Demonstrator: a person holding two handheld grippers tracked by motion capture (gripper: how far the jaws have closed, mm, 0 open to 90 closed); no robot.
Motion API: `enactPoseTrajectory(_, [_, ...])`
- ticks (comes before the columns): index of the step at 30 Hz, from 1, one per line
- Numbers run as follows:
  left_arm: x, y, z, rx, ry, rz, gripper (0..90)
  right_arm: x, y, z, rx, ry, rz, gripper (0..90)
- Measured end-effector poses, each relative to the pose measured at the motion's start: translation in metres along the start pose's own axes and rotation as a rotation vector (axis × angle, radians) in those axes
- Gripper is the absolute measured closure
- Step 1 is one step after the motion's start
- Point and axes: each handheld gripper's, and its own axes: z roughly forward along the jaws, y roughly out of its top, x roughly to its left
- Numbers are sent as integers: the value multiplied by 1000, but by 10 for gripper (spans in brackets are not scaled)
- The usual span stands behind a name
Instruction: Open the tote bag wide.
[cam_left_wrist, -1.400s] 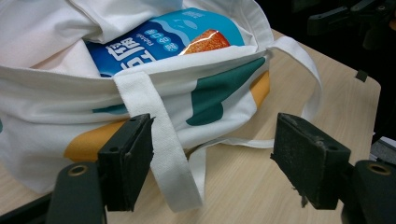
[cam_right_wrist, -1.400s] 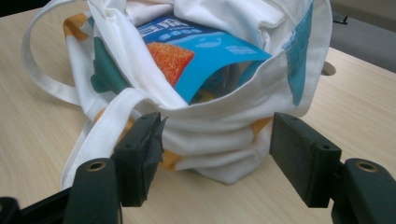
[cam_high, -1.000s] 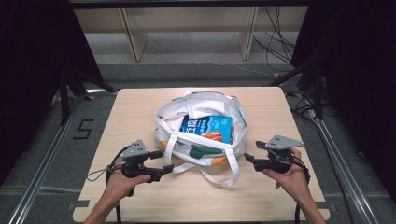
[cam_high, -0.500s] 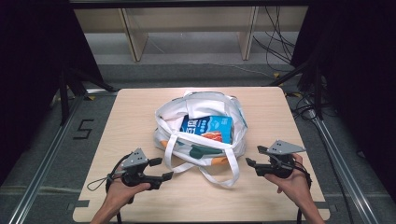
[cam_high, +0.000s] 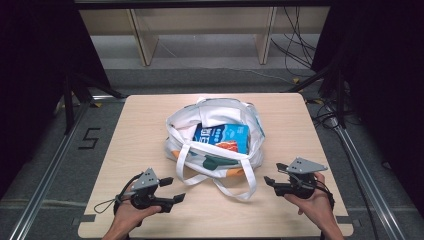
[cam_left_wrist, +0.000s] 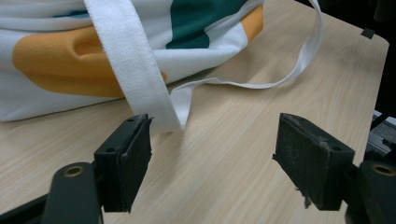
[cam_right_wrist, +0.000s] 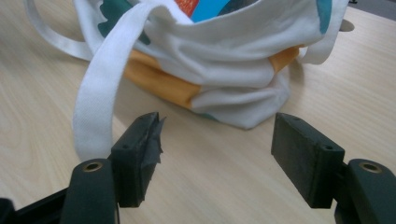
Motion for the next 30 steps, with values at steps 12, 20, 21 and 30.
enactPoseTrajectory(12, [-4, -11, -3, 11, 9, -9, 258, 10, -18, -6, 11, 0, 0, 332])
enactPoseTrajectory(20, [-4, -18, -2, 38, 17, 30, 256, 16, -27, -8, 27, 5, -16, 327])
enactPoseTrajectory(21, [-6, -18, -3, 50, 22, 20, 255, 17, -30, -9, 38, 11, -19, 321])
enactPoseTrajectory(30, [-9, -23, 1, 54, 9, 13, 248, 22, -37, -11, 57, 14, -19, 318])
